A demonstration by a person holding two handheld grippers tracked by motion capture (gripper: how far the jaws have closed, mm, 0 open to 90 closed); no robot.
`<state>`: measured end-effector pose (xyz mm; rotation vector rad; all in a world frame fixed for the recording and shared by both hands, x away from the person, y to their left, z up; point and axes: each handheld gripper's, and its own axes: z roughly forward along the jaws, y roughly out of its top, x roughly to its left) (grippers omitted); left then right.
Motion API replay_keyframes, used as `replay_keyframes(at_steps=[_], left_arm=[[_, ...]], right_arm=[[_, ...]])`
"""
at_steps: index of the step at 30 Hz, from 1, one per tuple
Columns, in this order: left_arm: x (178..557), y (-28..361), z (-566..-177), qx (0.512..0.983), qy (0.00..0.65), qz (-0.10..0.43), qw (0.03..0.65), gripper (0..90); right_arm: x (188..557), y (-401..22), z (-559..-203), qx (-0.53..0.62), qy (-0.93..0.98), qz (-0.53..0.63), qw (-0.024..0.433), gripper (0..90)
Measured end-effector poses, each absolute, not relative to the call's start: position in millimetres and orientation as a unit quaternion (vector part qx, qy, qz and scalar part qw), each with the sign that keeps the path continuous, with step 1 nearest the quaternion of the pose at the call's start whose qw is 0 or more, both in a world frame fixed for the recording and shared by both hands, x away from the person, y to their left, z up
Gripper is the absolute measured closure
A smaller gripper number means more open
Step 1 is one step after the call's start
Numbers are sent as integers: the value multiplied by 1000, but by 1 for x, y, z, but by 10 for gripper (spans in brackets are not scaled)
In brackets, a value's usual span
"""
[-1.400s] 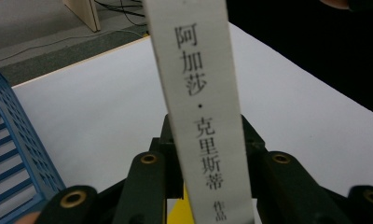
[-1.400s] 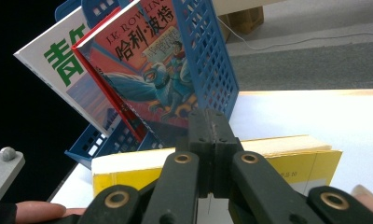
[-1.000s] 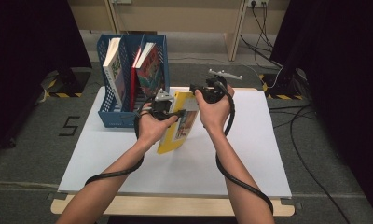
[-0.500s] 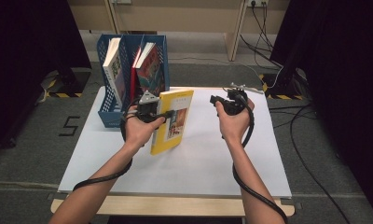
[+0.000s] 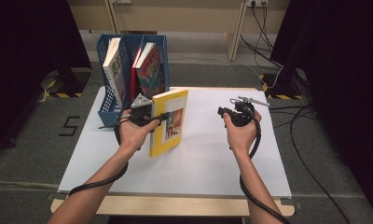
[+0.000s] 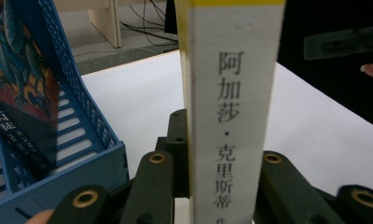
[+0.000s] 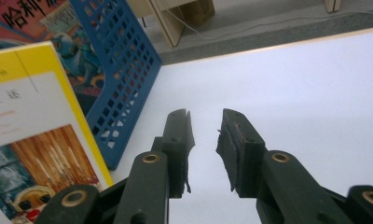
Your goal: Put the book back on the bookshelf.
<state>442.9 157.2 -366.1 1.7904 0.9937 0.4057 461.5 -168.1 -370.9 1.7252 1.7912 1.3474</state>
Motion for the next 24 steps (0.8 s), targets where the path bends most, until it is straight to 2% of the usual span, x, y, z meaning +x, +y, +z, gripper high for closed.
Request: replay_keyframes(at_steps=[10,24], left_arm=[[441,156,-348,738,392,179,519,756],[448,160,-328,714,398,203,539,756]], right_arm=[[456,-174,-388,607,630,461,152,710],[449,-178,-401,609,632,452,163,696]])
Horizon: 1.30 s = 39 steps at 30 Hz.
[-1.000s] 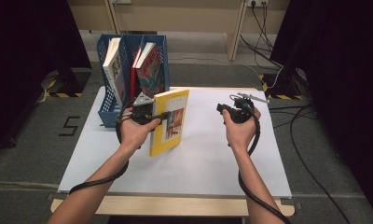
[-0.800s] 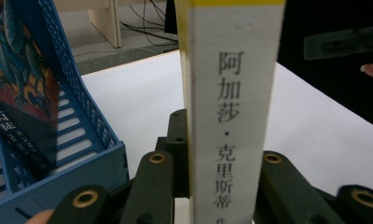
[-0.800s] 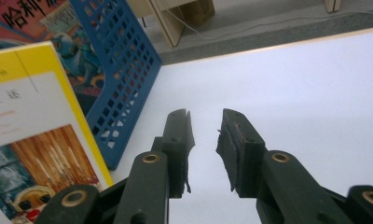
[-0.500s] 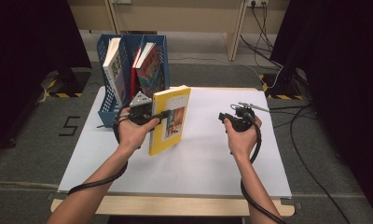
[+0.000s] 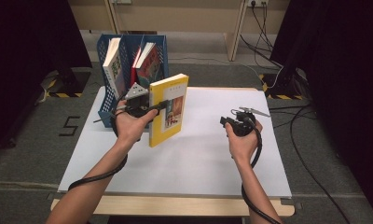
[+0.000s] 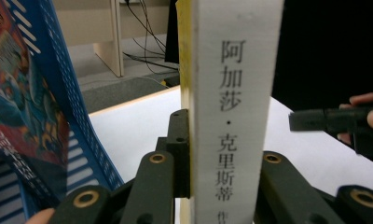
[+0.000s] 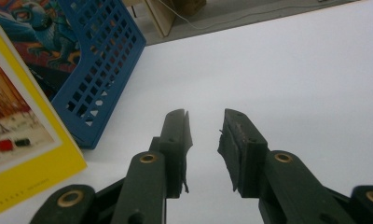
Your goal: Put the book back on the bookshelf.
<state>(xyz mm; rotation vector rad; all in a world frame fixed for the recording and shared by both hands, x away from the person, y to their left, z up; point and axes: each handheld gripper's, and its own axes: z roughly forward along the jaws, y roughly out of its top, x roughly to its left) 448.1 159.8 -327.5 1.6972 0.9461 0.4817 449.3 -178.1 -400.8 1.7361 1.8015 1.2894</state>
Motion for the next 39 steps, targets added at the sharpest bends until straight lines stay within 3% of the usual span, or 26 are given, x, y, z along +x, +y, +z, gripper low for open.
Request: replay_keyframes(at_steps=[39], left_arm=[[472,175,-289,666,422,238,566,756]], right_arm=[[433,-182,-438,618,641,421,170,659]])
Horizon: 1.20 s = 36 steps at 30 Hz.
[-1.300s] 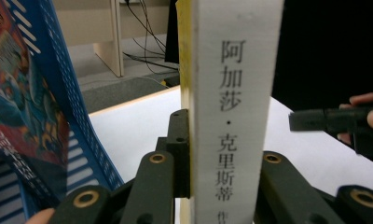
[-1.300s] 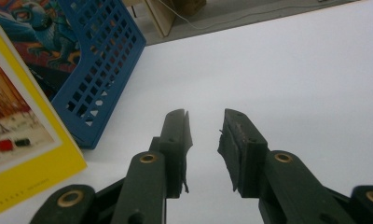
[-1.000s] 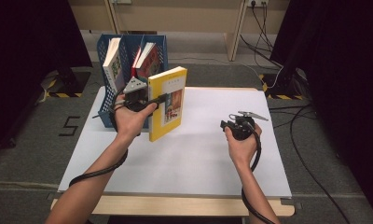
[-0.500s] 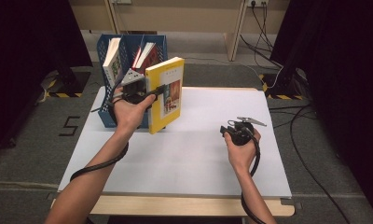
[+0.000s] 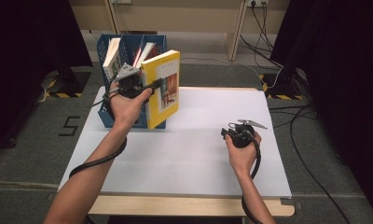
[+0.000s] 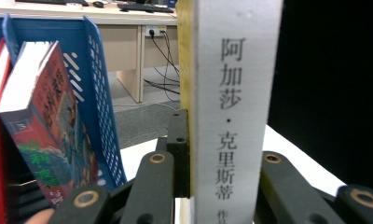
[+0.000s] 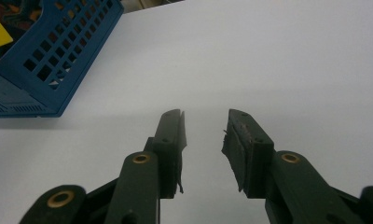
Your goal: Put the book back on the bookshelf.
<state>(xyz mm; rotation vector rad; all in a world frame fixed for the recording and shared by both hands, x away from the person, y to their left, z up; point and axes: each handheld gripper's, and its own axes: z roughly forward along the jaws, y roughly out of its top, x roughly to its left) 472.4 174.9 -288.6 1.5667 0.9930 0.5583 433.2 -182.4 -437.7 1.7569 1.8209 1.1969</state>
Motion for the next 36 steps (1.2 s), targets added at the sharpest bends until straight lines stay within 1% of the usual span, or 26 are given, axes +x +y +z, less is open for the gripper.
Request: replay_keyframes(at_steps=[3,15,30,36], left_arm=[[474,180,-286,662,426,241,568,756],[482,197,-277,641,444,261,570,756],[495,205,-278,631,464,304,542,756],[502,205,-283,628,474,311,533,755]], right_arm=[[433,-184,-440,615,645,418,177,658],[430,-187,-444,619,644,415,173,659],[427,-191,-447,622,640,415,177,657],[424,-193,-448,621,641,414,179,656]])
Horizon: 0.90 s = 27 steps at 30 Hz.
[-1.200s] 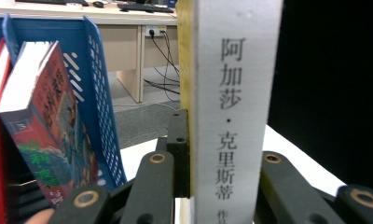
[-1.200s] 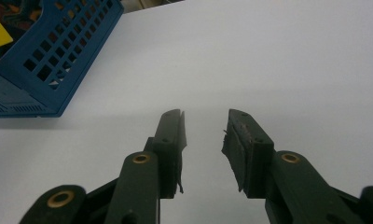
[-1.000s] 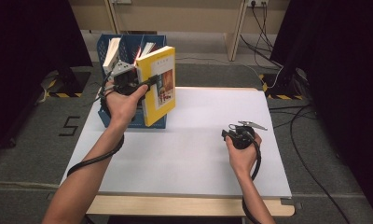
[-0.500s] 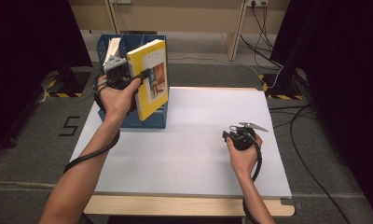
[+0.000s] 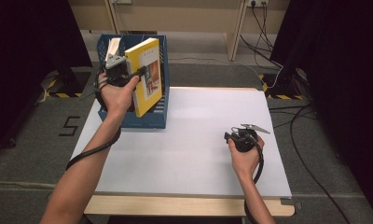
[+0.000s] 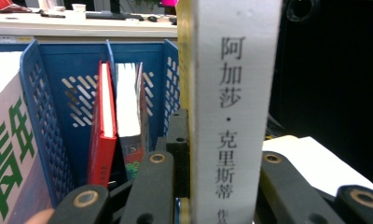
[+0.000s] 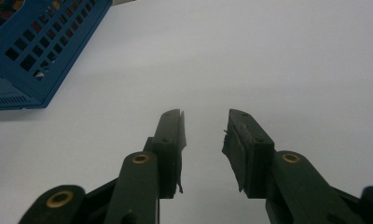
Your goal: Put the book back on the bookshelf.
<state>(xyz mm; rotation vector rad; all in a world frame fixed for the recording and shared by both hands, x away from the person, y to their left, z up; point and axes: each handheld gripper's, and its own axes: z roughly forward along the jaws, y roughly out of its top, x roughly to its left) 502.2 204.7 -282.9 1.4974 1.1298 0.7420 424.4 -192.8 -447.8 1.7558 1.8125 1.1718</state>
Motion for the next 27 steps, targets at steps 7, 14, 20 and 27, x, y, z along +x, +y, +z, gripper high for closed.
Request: replay_keyframes(at_steps=[7,14,20,27], left_arm=[[511,202,-288,621,483,325,525,756],[518,196,-288,615,487,334,523,756],[530,190,-291,611,493,338,519,755],[536,185,-291,611,492,351,512,755]], right_arm=[[420,-194,-449,620,640,416,178,655],[418,-193,-447,620,639,419,177,655],[415,-196,-447,615,643,418,183,654],[413,-198,-450,619,639,421,179,654]])
